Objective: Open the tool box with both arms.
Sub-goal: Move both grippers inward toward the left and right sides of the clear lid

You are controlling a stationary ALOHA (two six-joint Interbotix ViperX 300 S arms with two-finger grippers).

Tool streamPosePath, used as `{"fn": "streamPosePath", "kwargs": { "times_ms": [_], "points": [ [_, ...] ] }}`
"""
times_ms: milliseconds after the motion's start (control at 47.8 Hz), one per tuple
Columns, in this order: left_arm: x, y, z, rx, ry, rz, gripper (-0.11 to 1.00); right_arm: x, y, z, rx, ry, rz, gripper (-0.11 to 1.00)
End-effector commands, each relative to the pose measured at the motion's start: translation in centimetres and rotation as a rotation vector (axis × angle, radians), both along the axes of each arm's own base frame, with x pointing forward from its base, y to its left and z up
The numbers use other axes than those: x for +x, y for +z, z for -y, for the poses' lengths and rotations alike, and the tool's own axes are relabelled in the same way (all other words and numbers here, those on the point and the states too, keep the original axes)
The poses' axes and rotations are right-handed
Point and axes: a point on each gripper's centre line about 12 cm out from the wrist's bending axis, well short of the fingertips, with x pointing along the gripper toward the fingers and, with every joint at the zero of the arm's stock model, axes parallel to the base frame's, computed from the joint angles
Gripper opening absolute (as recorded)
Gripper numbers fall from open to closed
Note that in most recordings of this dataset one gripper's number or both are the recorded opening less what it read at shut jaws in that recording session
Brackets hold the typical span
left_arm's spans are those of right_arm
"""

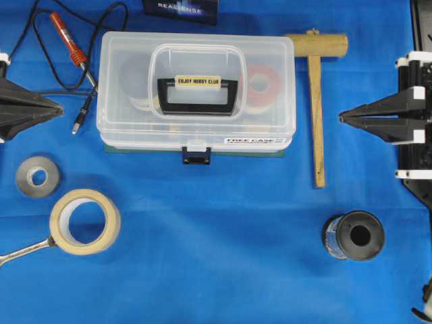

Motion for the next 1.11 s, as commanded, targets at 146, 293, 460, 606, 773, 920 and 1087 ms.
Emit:
{"fn": "streamPosePath", "kwargs": {
  "times_ms": [146, 293, 460, 606, 773, 920, 1087],
  "points": [
    [0.2, 0.0, -0.1, -0.020, 0.006, -0.054, 0.02, 0.9, 1.2, 0.3, 0.008, -0.014, -0.040, 0.02],
    [0.2, -0.7, -0.1, -0.019, 0.008, -0.110, 0.02, 1.6, -0.1, 0.6, 0.033, -0.028, -0.167, 0.02],
    [0.0, -2.1, -0.8, -0.028, 0.042, -0.222, 0.02, 2.1, -1.7, 1.1, 0.085, -0.054, -0.273, 0.02],
    [-0.2, -3.4, -1.7, -0.042, 0.085, -0.318, 0.19, 2.3, -3.1, 1.7, 0.134, -0.088, -0.365, 0.17],
    [-0.6, -5.7, -2.5, -0.052, 0.128, -0.453, 0.69, 2.3, -5.1, 2.6, 0.165, -0.136, -0.491, 0.68],
    [-0.9, -8.1, -3.6, -0.076, 0.187, -0.554, 0.90, 2.6, -6.7, 3.7, 0.182, -0.185, -0.578, 0.86],
    [-0.5, -9.6, -4.3, -0.086, 0.215, -0.612, 0.90, 3.2, -8.1, 4.8, 0.195, -0.230, -0.645, 0.86]
  ]
}}
